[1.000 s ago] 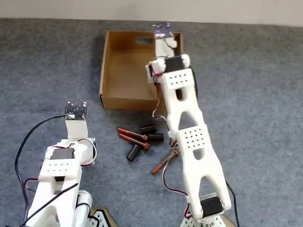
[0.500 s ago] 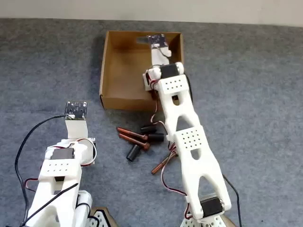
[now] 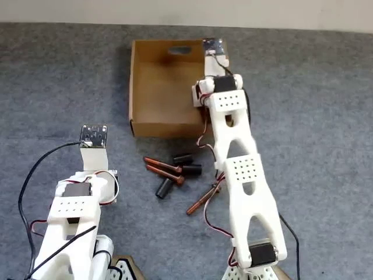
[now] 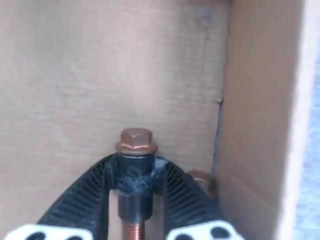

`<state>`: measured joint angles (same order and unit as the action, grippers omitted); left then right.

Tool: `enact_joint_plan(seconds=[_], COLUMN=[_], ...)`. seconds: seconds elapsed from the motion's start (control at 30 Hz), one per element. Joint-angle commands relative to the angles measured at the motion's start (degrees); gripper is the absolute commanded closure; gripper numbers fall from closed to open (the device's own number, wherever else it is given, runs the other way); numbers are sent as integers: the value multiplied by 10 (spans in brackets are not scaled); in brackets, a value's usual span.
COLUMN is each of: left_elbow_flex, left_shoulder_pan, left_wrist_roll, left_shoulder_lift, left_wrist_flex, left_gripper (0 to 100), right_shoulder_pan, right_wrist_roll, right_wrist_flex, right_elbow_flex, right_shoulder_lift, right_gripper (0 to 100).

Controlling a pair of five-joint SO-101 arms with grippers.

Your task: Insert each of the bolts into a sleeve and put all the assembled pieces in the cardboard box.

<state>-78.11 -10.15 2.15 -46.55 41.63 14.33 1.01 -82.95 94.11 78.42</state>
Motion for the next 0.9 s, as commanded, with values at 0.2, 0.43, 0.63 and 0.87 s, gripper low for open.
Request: enact_joint_plan(seconds=[0.2, 0.43, 0.63, 0.87], left_elbow_flex=[3, 3, 3, 3], left_shoulder_pan=[-1, -1, -1, -1], left_wrist_roll=[3, 3, 3, 3], left_shoulder_lift=[-11, -11, -11, -11], left_wrist_flex=[-7, -7, -7, -7], left_gripper=[983, 983, 983, 983], right_shoulder_pan=[-12, 28, 37, 18], right_wrist_roll=[-4, -5, -6, -6], right_wrist_flex=[3, -9, -13, -8], right_elbow_flex=[68, 65, 66, 70], right_shoulder_lift=[-98, -88, -31, -4], right_gripper=[991, 989, 989, 989])
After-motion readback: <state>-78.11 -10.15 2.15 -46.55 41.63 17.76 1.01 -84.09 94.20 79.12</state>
